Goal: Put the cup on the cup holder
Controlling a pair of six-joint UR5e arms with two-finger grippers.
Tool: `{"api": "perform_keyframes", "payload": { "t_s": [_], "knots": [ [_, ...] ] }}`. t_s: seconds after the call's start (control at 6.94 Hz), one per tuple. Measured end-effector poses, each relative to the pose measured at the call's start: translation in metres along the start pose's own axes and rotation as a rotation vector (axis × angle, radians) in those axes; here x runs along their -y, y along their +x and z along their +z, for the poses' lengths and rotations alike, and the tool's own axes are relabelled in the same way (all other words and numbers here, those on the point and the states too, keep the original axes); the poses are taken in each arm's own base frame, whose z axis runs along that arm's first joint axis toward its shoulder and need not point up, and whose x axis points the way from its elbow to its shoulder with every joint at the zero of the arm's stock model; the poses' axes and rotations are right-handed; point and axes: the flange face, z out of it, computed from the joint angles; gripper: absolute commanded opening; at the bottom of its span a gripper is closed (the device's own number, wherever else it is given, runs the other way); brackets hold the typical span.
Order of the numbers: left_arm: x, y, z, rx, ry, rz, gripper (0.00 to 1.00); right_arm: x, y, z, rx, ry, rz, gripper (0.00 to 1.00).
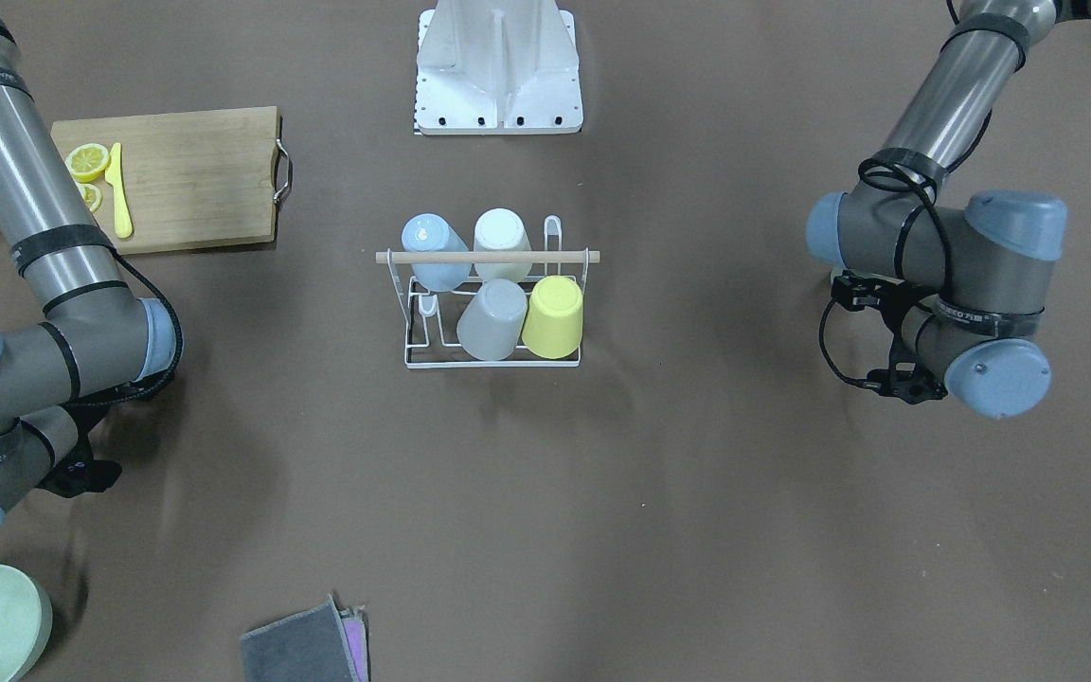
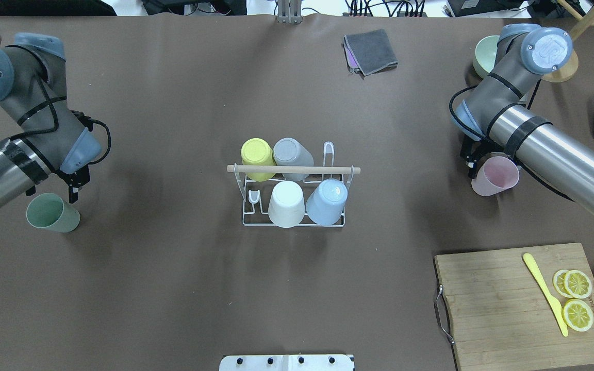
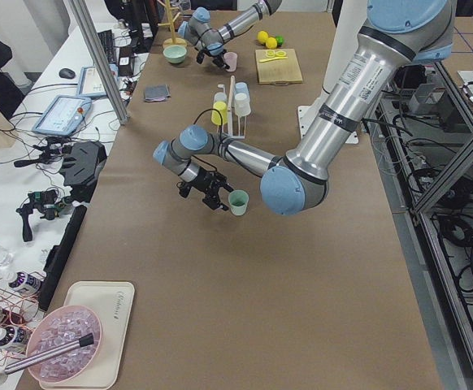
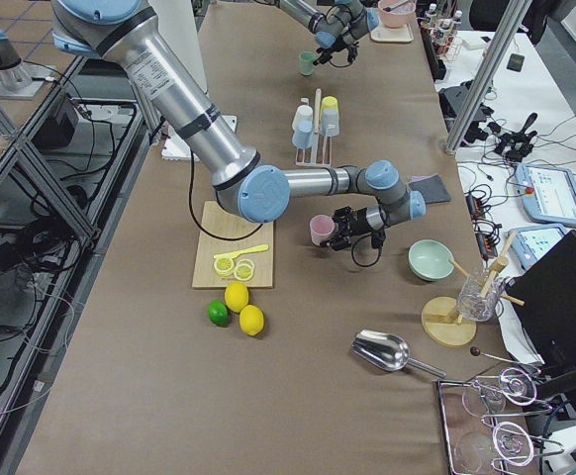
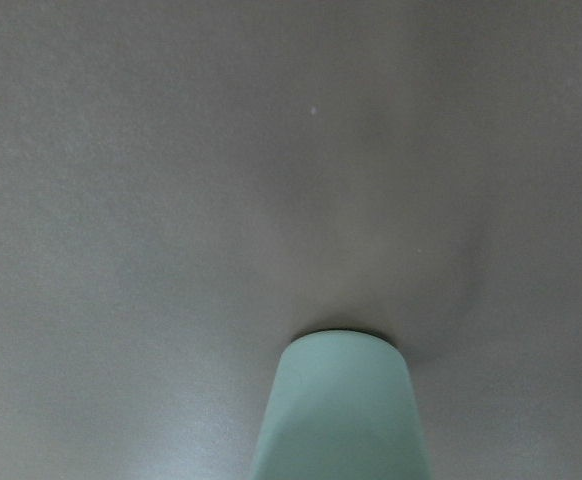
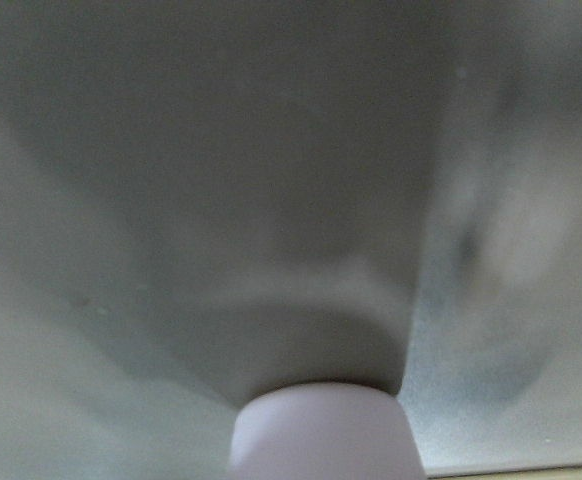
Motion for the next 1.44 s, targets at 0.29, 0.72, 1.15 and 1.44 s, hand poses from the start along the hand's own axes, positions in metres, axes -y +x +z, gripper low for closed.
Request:
{"api": "perform_keyframes", "payload": {
  "t_s": [0.29,0.72,1.15,1.44],
  "knots": [
    [0.002,0.001,0.02,0.01,-0.028,0.001,0.98,0.001,0.0,0.006,0.003,-0.007,0.003,0.68],
    [0.004,0.007,0.051,0.027,-0.067,0.008,0.72,0.001,0.0,0.01,0.003,-0.017,0.011,0.3],
    [0.006,0.017,0.068,0.037,-0.091,0.016,0.0,-0.019,-0.004,-0.033,0.024,0.056,-0.031,0.29],
    [0.006,0.015,0.074,0.038,-0.1,0.012,0.0,-0.06,-0.02,-0.086,0.04,0.193,-0.165,0.29]
  ]
}}
